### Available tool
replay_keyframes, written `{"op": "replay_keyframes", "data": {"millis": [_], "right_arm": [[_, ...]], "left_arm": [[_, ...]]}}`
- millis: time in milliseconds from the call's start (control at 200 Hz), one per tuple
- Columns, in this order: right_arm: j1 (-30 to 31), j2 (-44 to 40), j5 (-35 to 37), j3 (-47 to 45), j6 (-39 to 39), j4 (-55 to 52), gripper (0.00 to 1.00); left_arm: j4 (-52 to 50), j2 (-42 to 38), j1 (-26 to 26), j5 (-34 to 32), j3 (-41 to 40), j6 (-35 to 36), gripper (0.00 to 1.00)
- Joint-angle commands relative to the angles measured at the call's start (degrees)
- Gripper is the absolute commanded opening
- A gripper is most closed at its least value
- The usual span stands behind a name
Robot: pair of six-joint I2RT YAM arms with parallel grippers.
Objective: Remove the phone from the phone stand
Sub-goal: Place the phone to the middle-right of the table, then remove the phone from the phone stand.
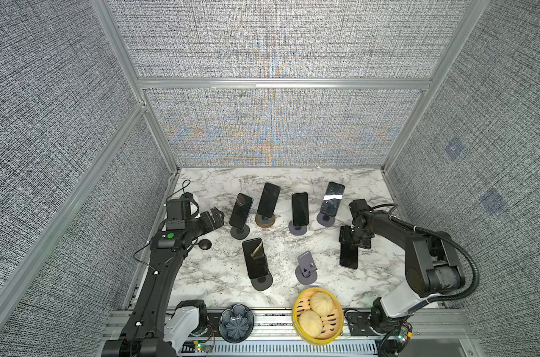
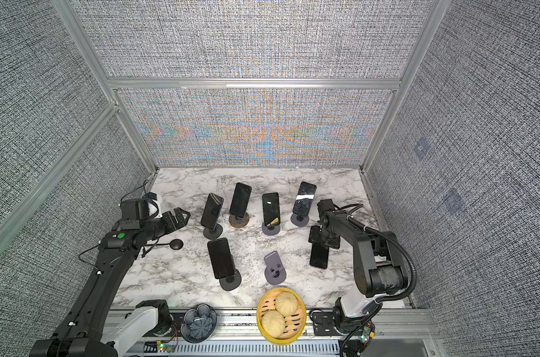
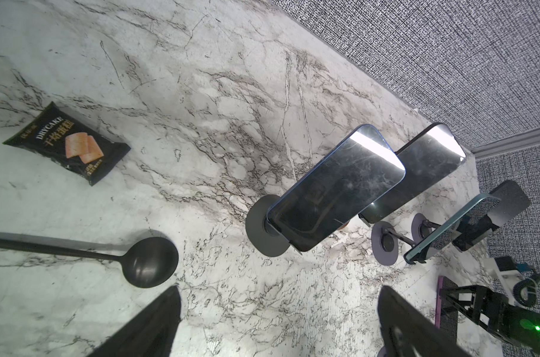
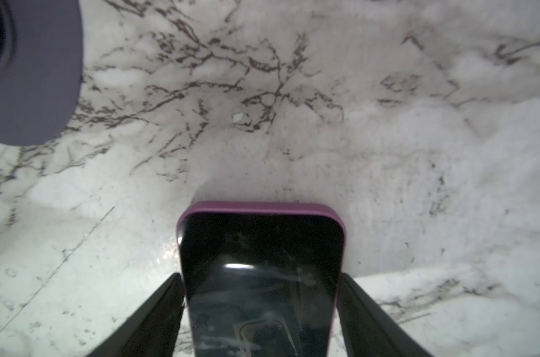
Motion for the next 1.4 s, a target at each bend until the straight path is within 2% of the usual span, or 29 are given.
{"op": "replay_keyframes", "data": {"millis": [0, 315, 640, 901, 926, 961, 1176, 1396], "right_arm": [[0.06, -1.55, 0.29, -0.02, 0.1, -1.47, 0.79], [0.77, -12.0, -0.02, 3.53, -0.24, -7.32, 0.81], [6.37, -21.08, -1.53, 10.86, -2.62, -11.1, 0.83], [15.28, -21.23, 0.53, 17.43, -4.62, -13.08, 0.88], [16.38, -21.14, 1.12, 17.94, -4.52, -13.07, 0.96], [17.7, -20.85, 1.83, 18.62, -4.19, -12.98, 0.99], [23.6, -17.89, 2.95, 20.61, -2.24, -8.93, 0.99], [26.97, -14.03, 3.73, 19.44, -2.35, 1.59, 0.99]], "left_arm": [[-0.73, -0.12, -0.08, -0.35, 0.12, 0.97, 0.99], [-0.06, -0.86, -0.08, -0.19, -0.12, -0.58, 0.99], [2.11, -1.75, -0.04, -0.41, -1.52, -4.16, 0.99], [3.23, -1.69, -0.1, -0.75, -1.79, -5.49, 0.99], [3.33, -1.61, -0.1, -0.8, -1.73, -5.53, 0.99], [3.47, -1.45, -0.09, -0.83, -1.72, -5.69, 0.99], [4.23, -0.67, -0.01, -1.23, -1.78, -6.15, 0.99], [4.46, -0.5, -0.06, -1.7, -2.16, -6.32, 0.99]]}}
